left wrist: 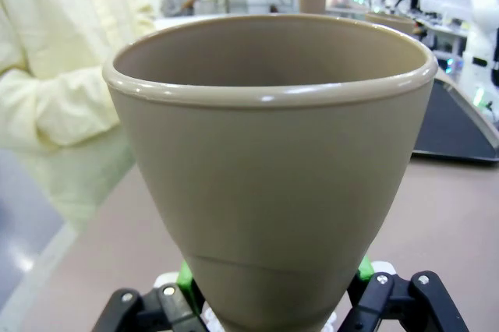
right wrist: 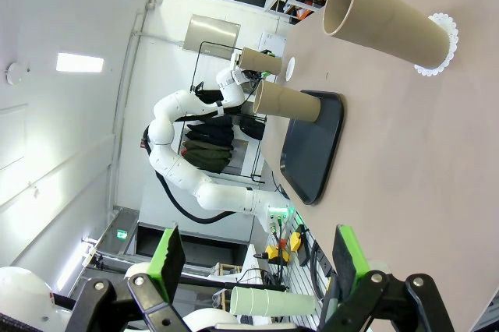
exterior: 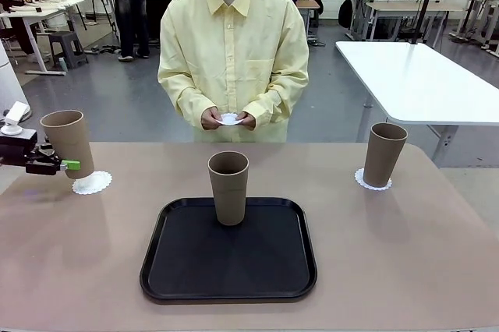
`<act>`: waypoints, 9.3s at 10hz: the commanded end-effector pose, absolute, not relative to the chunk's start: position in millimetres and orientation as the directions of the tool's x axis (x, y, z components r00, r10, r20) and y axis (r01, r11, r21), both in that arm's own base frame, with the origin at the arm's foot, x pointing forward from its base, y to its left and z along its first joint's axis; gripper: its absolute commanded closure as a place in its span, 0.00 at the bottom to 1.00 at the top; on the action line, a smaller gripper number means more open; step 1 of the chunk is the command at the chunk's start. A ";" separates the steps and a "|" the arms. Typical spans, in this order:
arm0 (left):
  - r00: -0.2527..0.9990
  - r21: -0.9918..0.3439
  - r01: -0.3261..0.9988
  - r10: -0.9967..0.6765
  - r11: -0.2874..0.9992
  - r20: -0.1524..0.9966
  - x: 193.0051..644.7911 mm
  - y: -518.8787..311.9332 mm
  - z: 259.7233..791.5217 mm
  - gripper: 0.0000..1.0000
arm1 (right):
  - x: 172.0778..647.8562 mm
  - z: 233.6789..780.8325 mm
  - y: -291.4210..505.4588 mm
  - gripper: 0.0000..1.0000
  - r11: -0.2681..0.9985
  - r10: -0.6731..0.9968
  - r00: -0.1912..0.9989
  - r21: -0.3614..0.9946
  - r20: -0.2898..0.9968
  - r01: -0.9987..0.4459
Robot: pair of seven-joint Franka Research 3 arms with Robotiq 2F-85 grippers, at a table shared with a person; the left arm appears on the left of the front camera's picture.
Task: Place coasters on the table and set cups on them.
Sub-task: Take one Reusable plastic cup from the Flat Tray and place it on a coaster set by the human.
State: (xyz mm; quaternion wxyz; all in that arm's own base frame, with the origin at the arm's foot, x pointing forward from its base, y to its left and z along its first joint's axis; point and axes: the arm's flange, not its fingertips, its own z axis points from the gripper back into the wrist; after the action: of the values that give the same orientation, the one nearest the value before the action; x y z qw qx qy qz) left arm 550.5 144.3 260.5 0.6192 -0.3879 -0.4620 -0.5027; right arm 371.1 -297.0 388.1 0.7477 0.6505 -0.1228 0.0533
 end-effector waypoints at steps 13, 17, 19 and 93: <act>0.052 -0.016 0.989 -0.246 0.148 0.968 561.6 134.7 231.4 0.19 | 371.9 388.5 -296.8 0.00 0.154 -0.083 0.968 0.963 0.237 -0.223; 0.053 -0.022 0.991 -0.241 0.129 0.969 561.7 134.5 228.9 0.19 | 371.9 388.5 -296.8 0.00 0.154 -0.083 0.968 0.963 0.237 -0.223; 0.055 -0.026 0.993 -0.242 0.118 0.969 557.8 134.7 228.2 0.19 | 371.9 388.5 -296.8 0.00 0.154 -0.083 0.968 0.963 0.237 -0.223; 0.917 -0.676 0.394 -0.210 0.623 0.340 368.1 52.5 466.8 0.00 | 371.9 388.5 -296.8 0.00 0.154 -0.083 0.968 0.963 0.237 -0.223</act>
State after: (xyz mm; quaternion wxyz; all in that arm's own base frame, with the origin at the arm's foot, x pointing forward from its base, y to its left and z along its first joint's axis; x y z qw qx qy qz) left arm 355.5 25.1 475.5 0.9358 -0.2627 -0.1685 -0.1641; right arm 371.4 -296.8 387.7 0.7475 0.6507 -0.1224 0.0533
